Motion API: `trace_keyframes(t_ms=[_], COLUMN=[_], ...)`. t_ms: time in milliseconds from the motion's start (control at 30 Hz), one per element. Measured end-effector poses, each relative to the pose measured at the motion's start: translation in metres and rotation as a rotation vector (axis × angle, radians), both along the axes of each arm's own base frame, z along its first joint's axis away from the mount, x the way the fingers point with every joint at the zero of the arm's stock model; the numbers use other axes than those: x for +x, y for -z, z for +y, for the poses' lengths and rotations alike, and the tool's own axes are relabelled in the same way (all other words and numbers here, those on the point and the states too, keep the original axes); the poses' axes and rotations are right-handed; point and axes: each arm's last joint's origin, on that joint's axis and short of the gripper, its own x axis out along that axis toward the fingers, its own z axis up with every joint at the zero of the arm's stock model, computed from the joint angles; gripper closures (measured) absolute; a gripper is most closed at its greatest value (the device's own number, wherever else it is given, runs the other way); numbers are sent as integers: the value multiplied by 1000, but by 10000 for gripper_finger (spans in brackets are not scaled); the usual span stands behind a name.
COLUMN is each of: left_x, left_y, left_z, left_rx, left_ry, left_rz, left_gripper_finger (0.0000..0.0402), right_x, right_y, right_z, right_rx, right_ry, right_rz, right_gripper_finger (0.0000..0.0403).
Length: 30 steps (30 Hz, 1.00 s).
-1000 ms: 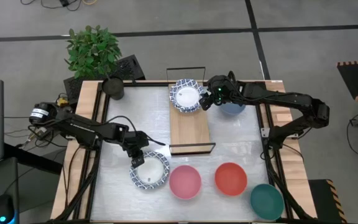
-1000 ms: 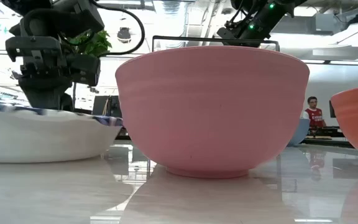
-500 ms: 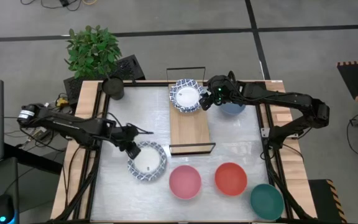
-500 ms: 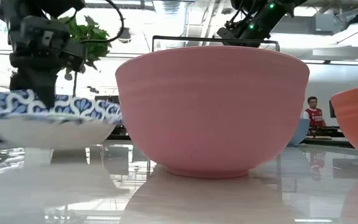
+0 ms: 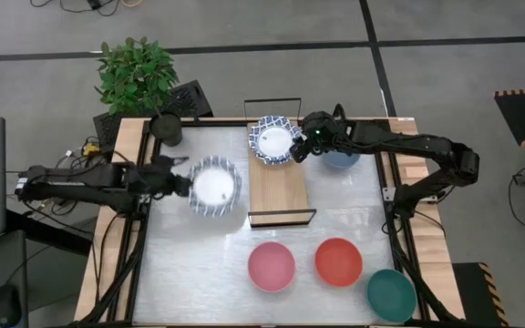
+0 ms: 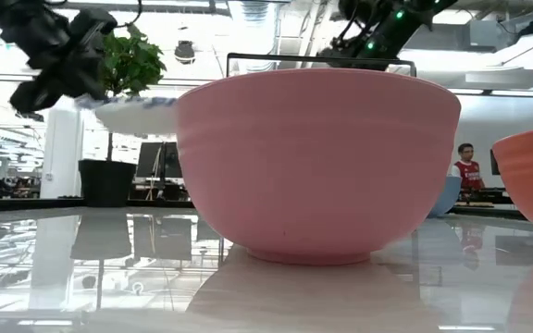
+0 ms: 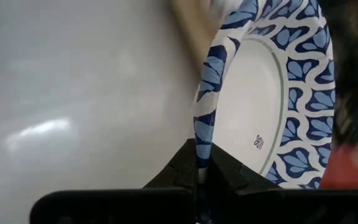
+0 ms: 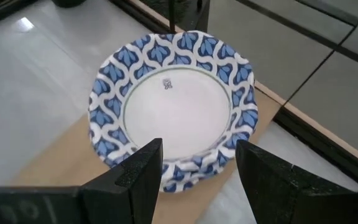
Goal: Place and stack bowls onto a shelf
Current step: Stack the blue patterned bowl on top of the blue patterned bowl on the shelf
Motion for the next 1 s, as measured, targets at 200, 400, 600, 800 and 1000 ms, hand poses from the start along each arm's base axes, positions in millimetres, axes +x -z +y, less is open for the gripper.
trace_keyframes(t_ms=[200,400,600,800,1000], left_x=[3,24,51,76,102], left_y=[-21,-33,-28,-17,-10], left_z=[13,30,57,93,126], left_rx=[112,216,285,257,204], left_ry=[-121,-179,-227,-212,-178], left_rz=[-213,-328,-321,-394,-351], left_gripper_finger=[401,401,401,402,401], right_x=[11,7,-6,-18,-19], right_y=[18,11,-20,-38,-38], right_z=[-10,-17,-17,-11,-10], right_rx=[12,-7,-48,-70,-69], right_ry=[13,38,58,58,57], right_rz=[35,-11,-109,-161,-155], right_gripper_finger=[175,175,175,175,175])
